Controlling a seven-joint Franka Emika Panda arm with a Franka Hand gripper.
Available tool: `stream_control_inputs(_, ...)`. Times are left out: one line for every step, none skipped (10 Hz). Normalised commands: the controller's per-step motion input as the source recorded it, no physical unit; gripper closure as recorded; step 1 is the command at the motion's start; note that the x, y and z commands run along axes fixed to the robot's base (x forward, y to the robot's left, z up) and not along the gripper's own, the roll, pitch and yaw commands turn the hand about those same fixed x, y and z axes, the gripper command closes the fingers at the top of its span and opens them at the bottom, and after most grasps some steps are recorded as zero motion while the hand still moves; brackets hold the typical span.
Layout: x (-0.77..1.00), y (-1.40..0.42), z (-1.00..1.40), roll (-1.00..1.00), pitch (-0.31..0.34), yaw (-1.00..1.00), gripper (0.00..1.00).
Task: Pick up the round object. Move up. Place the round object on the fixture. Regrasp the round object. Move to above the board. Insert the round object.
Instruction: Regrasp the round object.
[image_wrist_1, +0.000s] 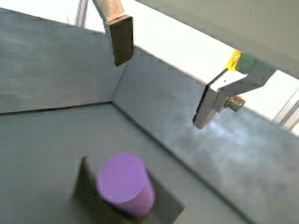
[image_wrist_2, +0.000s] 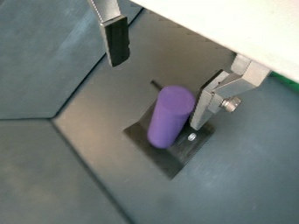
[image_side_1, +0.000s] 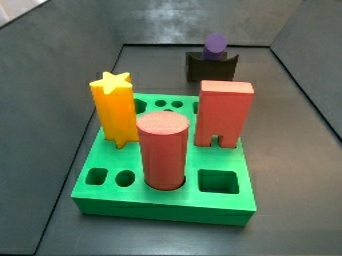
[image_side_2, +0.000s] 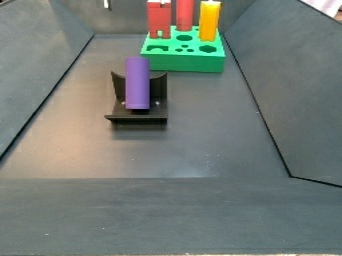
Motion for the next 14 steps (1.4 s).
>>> stream_control_inputs(0.09,-0.03,-0.01,1.00,0.113,0.07,0.00)
stream_control_inputs(0.09,-0.04,-0.02,1.00,0.138,0.09,0.00)
stream_control_inputs(0.10,-0.04,-0.02,1.00,0.166,0.12,0.00)
stream_control_inputs(0.10,-0.04,-0.02,0.79,0.168,0.15,0.00)
stream_control_inputs(0.10,-0.05,-0.02,0.53,0.148,0.17,0.00)
stream_control_inputs(0.10,-0.04,-0.02,0.41,0.135,0.18,0.00)
stream_control_inputs(0.09,-0.03,-0.01,0.25,0.094,0.19,0.00)
stream_control_inputs(0.04,0.07,-1.00,0.24,0.099,0.12,0.00)
stream_control_inputs(0.04,0.07,-1.00,0.22,0.063,0.12,0.00)
stream_control_inputs(0.04,0.06,-1.00,0.19,0.043,0.13,0.00)
stream_control_inputs(0.06,0.06,-1.00,0.14,0.021,0.12,0.00)
stream_control_inputs(0.07,0.06,-1.00,0.12,0.010,0.12,0.00)
stream_control_inputs(0.09,0.05,-1.00,0.08,-0.020,0.11,0.00)
stream_control_inputs(0.09,0.04,-1.00,0.08,-0.033,0.10,0.00)
